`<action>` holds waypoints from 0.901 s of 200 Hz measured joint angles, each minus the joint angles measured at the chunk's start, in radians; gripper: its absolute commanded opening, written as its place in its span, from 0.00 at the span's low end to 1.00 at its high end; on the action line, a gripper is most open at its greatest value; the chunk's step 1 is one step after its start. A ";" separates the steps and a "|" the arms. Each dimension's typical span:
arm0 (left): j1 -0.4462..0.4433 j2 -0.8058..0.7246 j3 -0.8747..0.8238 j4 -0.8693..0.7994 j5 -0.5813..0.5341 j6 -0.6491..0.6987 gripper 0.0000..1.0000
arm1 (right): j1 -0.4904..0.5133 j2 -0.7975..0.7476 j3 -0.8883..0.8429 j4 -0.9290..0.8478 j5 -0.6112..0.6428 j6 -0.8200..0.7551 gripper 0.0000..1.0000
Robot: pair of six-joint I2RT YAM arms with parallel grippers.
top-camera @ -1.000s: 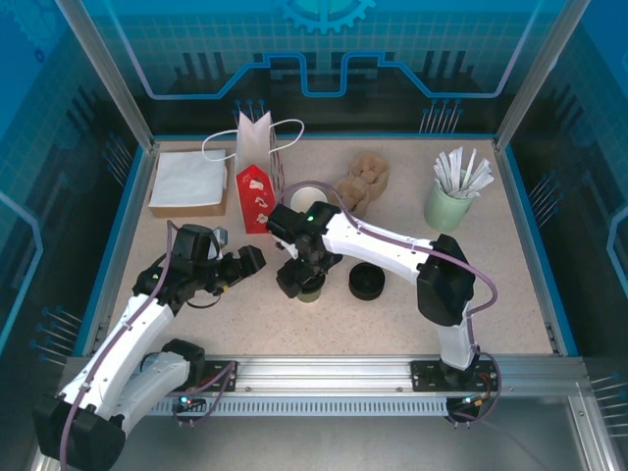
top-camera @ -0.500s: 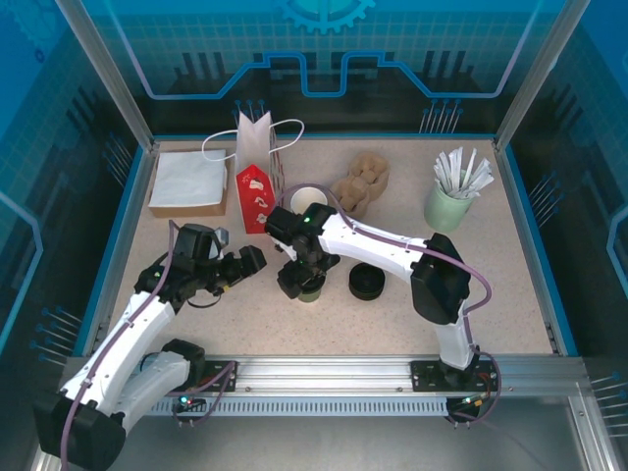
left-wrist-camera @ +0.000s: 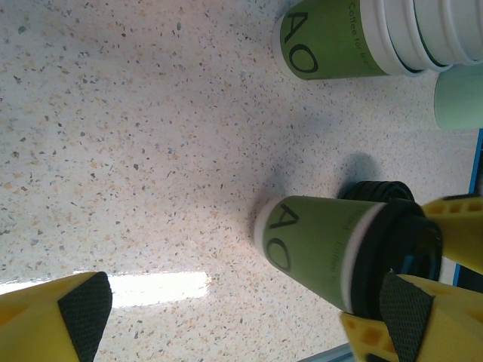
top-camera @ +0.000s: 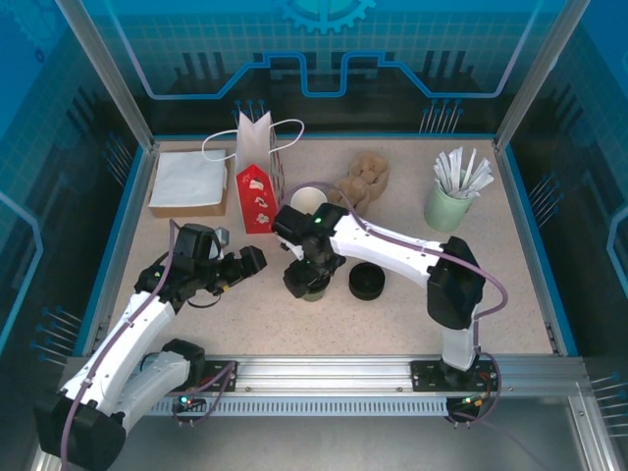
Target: Pack the takeout coffee
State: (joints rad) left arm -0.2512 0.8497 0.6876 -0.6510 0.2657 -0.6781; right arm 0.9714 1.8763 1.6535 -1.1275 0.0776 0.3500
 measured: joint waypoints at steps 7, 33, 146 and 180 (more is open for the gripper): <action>0.000 0.000 0.000 0.000 0.000 0.000 0.96 | -0.007 -0.026 -0.011 -0.003 -0.002 0.005 0.88; 0.000 0.000 0.000 0.000 0.000 0.000 0.96 | -0.072 -0.161 -0.056 -0.017 -0.006 0.023 0.87; 0.000 -0.015 0.000 -0.004 0.000 0.007 0.97 | -0.631 -0.369 -0.163 -0.077 0.017 -0.077 0.87; 0.000 -0.015 0.000 -0.013 0.000 0.008 0.97 | -0.706 -0.218 -0.118 -0.037 0.014 -0.122 0.87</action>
State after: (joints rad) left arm -0.2512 0.8349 0.6876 -0.6643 0.2657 -0.6704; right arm 0.2653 1.6585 1.5352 -1.1641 0.0921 0.2276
